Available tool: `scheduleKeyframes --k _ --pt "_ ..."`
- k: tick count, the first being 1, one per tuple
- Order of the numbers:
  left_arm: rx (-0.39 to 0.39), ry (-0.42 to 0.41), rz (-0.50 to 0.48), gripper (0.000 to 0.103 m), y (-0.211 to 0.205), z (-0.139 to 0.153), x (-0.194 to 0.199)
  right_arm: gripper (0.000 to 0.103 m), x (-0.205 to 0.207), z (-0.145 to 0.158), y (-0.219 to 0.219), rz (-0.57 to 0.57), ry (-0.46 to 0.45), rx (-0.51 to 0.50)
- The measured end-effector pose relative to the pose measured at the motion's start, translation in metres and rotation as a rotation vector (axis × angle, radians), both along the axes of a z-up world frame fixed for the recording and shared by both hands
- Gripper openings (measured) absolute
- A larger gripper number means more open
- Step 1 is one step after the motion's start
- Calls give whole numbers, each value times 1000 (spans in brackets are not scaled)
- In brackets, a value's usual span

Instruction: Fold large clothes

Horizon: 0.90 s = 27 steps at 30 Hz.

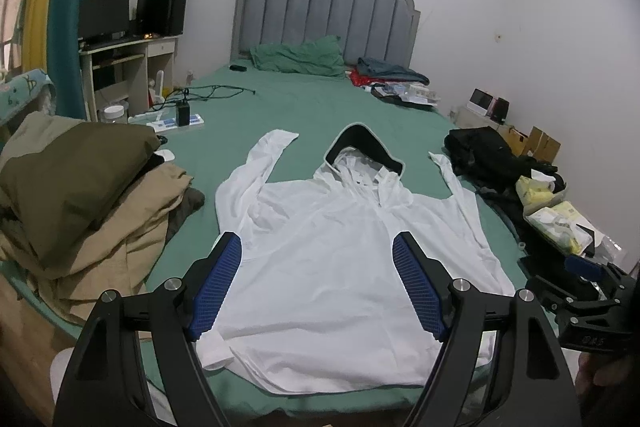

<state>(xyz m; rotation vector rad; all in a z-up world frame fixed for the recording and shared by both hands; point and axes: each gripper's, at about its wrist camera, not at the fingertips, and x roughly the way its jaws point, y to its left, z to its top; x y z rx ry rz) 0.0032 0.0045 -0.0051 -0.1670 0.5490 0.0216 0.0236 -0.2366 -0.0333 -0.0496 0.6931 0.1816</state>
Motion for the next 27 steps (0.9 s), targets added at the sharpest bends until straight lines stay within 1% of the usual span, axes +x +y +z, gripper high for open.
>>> scheduleKeyframes --k 16,27 --pt "-21 -15 -9 81 4 3 -2 102 -1 1 0 0 -5 1" --pt "-29 -5 -9 81 4 3 -2 102 -2 3 0 1 -8 3"
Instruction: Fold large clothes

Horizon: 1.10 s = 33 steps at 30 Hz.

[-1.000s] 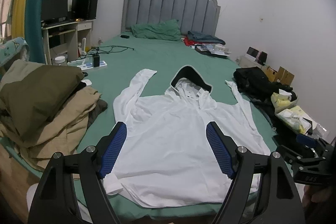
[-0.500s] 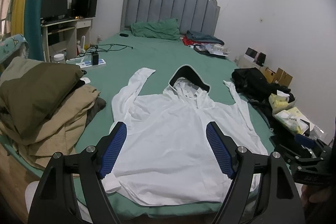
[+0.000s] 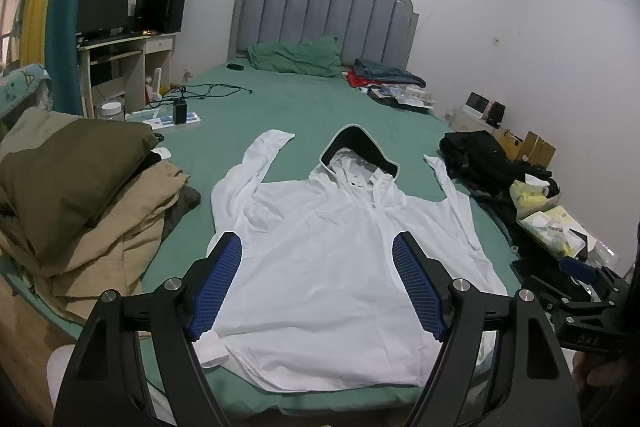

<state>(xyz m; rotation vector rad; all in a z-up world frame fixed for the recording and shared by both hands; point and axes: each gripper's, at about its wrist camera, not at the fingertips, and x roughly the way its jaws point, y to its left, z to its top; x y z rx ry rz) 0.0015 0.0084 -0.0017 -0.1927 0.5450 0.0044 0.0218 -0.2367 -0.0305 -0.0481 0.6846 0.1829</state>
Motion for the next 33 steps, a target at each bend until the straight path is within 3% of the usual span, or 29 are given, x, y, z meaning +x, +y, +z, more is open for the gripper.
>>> scheduleKeyframes --k 33 --pt "5 4 -7 81 -3 0 1 102 -1 0 -1 0 -4 5"
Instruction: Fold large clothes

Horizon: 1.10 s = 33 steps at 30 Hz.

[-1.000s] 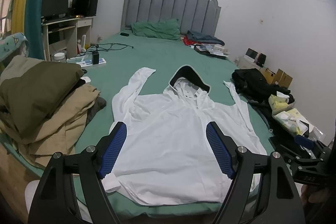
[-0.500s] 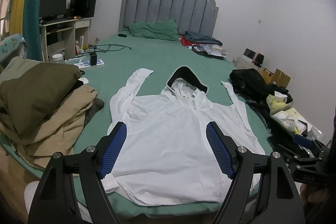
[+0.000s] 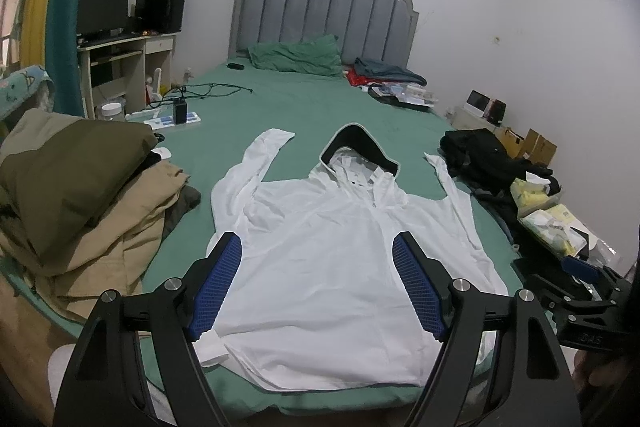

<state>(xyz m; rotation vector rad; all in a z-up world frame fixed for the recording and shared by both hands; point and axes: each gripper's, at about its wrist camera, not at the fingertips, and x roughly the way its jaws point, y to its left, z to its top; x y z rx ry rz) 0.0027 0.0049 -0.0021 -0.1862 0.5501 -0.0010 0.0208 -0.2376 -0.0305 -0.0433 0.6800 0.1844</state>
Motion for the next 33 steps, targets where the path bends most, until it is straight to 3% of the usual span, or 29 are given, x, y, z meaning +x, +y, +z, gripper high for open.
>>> scheduleKeyframes --k 9,12,14,27,33 --pt "-17 57 -60 81 -1 -13 19 102 11 4 -3 5 12 6" --pt "10 78 -38 81 -2 -20 33 102 18 2 -4 4 22 7" --pt "-12 100 -21 81 3 -26 45 102 26 -8 -6 3 30 9" --pt "-45 246 22 81 30 -76 140 102 101 -46 -8 25 74 9" --pt "-74 280 104 81 58 -106 206 102 155 -63 -9 64 89 -37"
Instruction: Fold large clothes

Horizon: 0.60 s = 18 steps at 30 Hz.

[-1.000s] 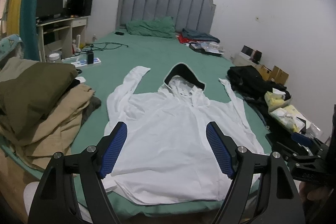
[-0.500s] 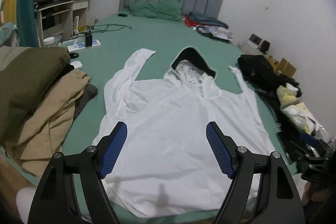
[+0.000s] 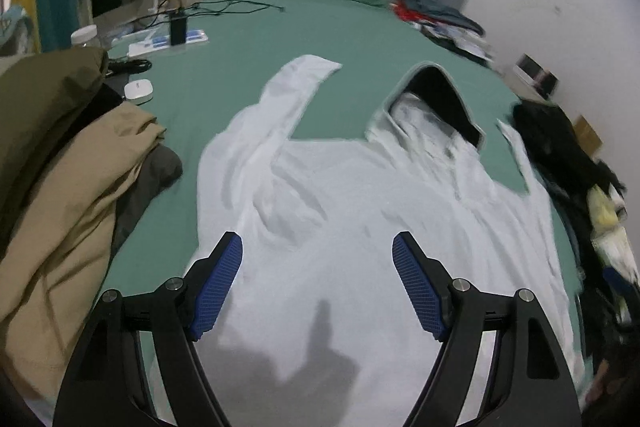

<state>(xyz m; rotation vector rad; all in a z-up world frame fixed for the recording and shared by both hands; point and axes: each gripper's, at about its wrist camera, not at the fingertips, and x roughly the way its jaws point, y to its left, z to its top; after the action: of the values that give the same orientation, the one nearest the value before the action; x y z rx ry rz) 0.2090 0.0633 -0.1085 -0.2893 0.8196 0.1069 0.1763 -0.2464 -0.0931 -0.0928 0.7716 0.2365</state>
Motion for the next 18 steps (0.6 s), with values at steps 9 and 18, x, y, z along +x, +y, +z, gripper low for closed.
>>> scheduleKeyframes --k 9,18 --pt "66 75 47 81 34 -38 116 102 86 -20 7 60 16 -78" --pt "124 129 -41 70 29 -73 235 102 126 -52 -3 57 44 -85"
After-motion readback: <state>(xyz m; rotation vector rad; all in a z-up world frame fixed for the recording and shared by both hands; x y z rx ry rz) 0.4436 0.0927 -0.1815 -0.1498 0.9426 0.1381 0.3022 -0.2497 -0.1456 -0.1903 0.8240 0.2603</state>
